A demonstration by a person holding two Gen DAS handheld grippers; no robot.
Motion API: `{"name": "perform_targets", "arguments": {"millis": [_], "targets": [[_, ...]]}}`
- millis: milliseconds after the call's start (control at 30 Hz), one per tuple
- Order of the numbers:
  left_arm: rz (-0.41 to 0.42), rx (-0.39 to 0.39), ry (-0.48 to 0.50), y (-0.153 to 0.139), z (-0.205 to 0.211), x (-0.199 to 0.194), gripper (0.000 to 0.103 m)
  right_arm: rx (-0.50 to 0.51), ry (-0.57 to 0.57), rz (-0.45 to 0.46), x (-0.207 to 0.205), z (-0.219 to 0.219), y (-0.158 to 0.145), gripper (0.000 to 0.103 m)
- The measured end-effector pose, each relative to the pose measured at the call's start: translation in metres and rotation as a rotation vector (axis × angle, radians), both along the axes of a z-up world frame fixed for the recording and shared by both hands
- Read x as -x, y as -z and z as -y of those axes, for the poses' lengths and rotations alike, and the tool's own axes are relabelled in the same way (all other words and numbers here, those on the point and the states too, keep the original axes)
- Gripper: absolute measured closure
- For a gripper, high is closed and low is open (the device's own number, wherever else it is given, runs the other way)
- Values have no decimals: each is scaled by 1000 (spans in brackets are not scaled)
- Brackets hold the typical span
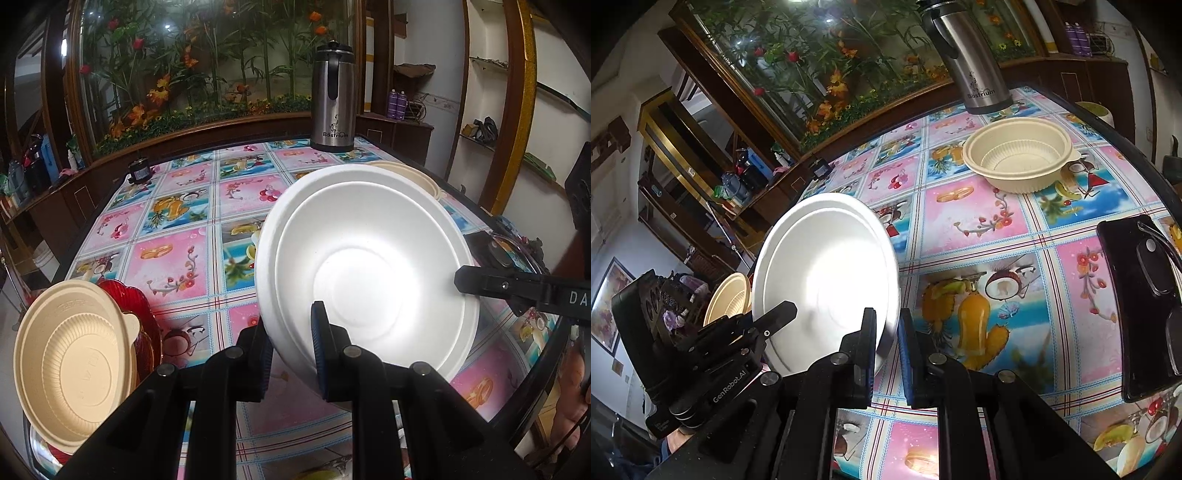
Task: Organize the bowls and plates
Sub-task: 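Carry the white bowl over the cream bowl on the stack with the left gripper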
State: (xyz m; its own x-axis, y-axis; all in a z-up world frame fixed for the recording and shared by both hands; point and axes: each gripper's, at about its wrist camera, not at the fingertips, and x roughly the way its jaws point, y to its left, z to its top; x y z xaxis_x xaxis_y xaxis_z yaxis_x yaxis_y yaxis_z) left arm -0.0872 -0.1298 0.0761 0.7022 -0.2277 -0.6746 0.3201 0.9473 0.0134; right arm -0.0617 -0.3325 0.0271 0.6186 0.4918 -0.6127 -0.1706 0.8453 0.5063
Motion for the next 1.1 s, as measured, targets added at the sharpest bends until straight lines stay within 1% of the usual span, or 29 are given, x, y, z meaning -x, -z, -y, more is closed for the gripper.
{"name": "perform_targets", "arguments": {"millis": [167, 467, 533, 600, 700, 867, 1000, 1100], "targets": [[15, 7, -7, -5, -6, 3, 83, 1, -11, 7, -1, -5, -5, 90], [44, 35, -37, -21, -27, 8, 83, 2, -46, 27, -5, -21, -19, 90], [60, 42, -48, -28, -36, 11, 79, 3, -60, 33, -7, -28, -23, 90], [80, 46, -65, -36, -48, 17, 73, -5, -84, 37, -10, -36, -28, 90], [98, 46, -100, -45, -70, 24, 71, -13, -140, 45, -16, -59, -39, 90], [128, 54, -211, -59, -124, 35, 71, -25, -237, 54, -27, -106, -50, 90], [133, 49, -297, -60, -164, 40, 71, -29, -313, 39, -39, -150, -49, 90], [124, 56, -342, -56, -185, 42, 71, -40, -364, 6, -45, -180, -41, 90]]}}
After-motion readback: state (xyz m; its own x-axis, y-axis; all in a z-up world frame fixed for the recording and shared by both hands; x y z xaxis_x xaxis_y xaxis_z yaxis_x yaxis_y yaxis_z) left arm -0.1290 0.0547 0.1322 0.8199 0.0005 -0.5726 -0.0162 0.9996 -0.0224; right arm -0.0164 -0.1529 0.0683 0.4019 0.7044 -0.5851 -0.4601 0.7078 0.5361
